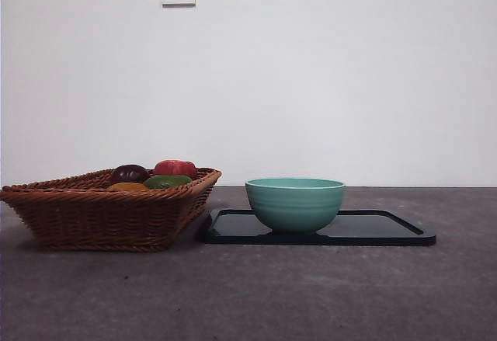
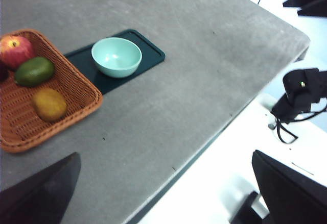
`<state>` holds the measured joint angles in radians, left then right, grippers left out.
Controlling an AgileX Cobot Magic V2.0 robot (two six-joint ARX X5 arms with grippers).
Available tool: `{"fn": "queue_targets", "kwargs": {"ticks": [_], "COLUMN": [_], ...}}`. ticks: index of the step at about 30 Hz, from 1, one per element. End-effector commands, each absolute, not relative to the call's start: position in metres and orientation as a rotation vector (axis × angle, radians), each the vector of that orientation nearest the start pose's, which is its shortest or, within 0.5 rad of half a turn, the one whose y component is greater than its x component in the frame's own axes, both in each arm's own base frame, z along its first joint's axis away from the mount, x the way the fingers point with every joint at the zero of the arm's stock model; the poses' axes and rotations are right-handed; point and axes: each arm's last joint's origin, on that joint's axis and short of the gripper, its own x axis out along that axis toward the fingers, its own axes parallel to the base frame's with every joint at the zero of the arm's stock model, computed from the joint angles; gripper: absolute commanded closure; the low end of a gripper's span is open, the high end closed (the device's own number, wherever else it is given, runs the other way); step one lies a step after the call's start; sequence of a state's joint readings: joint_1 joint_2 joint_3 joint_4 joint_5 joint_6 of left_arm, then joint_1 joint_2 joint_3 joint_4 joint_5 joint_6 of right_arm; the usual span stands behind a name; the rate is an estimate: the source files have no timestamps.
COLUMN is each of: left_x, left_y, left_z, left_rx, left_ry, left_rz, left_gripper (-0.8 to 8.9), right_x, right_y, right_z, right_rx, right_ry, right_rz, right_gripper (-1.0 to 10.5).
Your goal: Pick up the wifruite, put it on the bowl, pick up the plate, put it on desk
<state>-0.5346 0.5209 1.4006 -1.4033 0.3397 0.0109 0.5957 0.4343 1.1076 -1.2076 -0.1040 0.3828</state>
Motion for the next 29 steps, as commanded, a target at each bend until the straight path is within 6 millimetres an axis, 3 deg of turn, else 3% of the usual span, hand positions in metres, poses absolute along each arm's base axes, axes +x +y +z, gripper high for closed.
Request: {"fn": "queue_targets", "kwargs": {"ticks": [1, 7, 13, 24, 29], "left_x": [-0.02, -0.016, -0.015, -0.015, -0.015], "left_y": [0.001, -0.001, -0.002, -0.002, -0.002], "left_z": [0.411, 0.404, 0.405, 0.406, 0.405], "left_rx": [0.081, 0.094, 0.105, 0.107, 0.107], "left_ry": [0.518, 0.545, 0.523, 0.52, 0.52], "left_rz": [-0.882, -0.912, -0.926, -0.926, -0.926], "left_gripper": [1.61, 1.61, 1.61, 1.6, 1.6], "right_x": [0.017, 0.038, 0.079, 0.182, 0.244], "right_y": [0.015, 0.03, 0.058, 0.121, 0.145], "right_z": [0.368, 0.367, 0.358, 0.317, 0.297], "right_rx": [0.269, 0.254, 0.201, 0.169, 0.106], "right_ry": [0.667, 0.763, 0.928, 1.217, 1.319], "right_rz": [0.557, 0.528, 0.473, 0.386, 0.373], "right_gripper": [3.6, 3.6, 3.6, 3.6, 3.6]}}
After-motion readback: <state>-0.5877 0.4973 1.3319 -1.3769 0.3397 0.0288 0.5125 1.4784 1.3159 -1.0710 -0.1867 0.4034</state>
